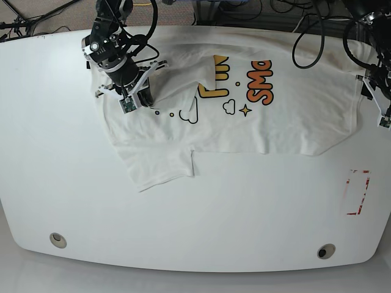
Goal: Fold the T-shirt properly
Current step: 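Pinch the shirt fabric with the right gripper and smooth it outward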
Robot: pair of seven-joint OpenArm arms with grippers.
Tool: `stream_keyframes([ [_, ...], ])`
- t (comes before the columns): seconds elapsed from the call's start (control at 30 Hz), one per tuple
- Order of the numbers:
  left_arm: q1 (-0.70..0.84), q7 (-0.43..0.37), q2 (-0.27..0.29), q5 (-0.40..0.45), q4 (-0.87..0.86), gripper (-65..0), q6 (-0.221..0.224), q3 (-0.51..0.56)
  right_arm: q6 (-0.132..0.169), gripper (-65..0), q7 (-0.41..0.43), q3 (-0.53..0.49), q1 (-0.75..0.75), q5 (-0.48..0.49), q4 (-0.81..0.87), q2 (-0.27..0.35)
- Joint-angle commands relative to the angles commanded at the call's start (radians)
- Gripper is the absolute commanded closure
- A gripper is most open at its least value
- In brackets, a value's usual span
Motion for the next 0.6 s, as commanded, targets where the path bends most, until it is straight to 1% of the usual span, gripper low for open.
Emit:
stream_keyframes([
  [0.13, 0.0, 0.0, 0.0, 0.0, 0.0, -39.3, 0.0, 0.0, 0.0, 0.0, 0.0, 0.021, 0.023, 0.005, -0.002, 0.0],
  [0.3, 0.0, 0.0, 0.0, 0.0, -0.005, -39.3, 0.0, 0.0, 0.0, 0.0, -0.003, 0.029, 0.066, 0.002, -0.048, 0.0],
  [0.47, -0.002, 0.0, -0.006, 0.0, -0.057, -39.3, 0.0, 0.0, 0.0, -3.0, -0.002, 0.029, 0.094, -0.002, -0.089, 0.0],
  [0.6, -0.005, -0.002, -0.006, 0.0, -0.08, -39.3, 0.0, 0.0, 0.0, -2.9, 0.0, 0.029, 0.101, -0.002, -0.1, 0.002],
])
